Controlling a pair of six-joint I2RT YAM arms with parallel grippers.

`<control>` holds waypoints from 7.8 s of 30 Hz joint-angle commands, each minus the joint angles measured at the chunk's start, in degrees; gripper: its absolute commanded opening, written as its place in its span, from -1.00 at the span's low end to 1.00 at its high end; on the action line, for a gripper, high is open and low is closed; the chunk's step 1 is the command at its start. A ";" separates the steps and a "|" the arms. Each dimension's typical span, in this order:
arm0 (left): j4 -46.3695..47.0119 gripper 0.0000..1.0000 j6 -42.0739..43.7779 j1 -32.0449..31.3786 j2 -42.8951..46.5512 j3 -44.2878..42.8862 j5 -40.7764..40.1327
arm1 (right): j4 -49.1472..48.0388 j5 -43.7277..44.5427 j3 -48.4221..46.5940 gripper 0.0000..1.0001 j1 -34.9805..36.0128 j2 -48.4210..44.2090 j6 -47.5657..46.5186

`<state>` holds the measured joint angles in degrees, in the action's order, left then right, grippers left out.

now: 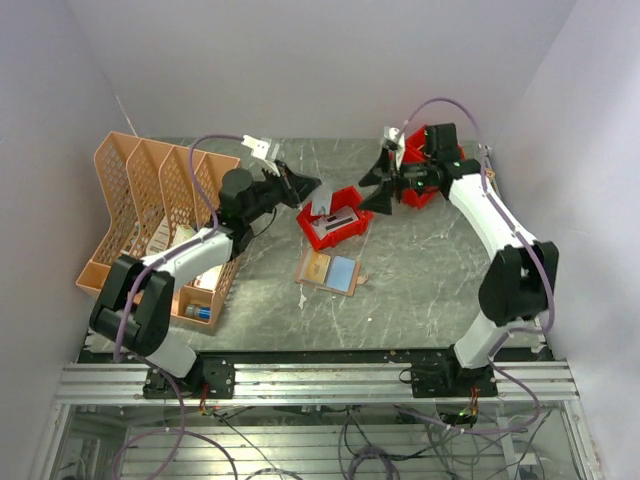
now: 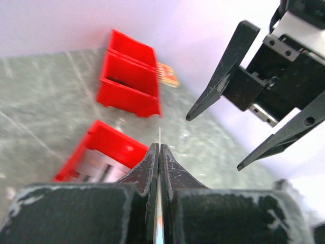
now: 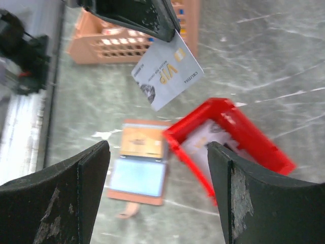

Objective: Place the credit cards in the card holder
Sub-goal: Pick up the credit card from the storage box, then move the storage box to the center of the board, then adjust the card holder at the center of the board.

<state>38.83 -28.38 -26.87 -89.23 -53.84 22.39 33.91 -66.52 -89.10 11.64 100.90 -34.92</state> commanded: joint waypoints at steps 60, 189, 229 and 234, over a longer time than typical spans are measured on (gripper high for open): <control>-32.45 0.01 8.03 -4.85 12.78 3.90 28.79 | -15.74 -10.43 33.69 -1.00 11.91 -13.74 19.36; -40.60 -0.86 -0.70 -0.98 17.75 12.15 12.94 | 3.56 18.39 27.45 0.14 4.03 -8.38 5.78; -29.86 -0.86 -5.86 -4.02 12.77 13.74 14.86 | 12.51 43.29 17.76 -1.00 5.85 5.19 -4.24; -24.11 -0.86 -9.92 -8.37 7.89 12.71 12.80 | 12.89 48.05 12.54 -1.00 4.07 10.08 -12.14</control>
<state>7.90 -34.61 -32.29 -78.50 -39.81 35.38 44.34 -24.88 -72.95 17.21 107.46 -37.30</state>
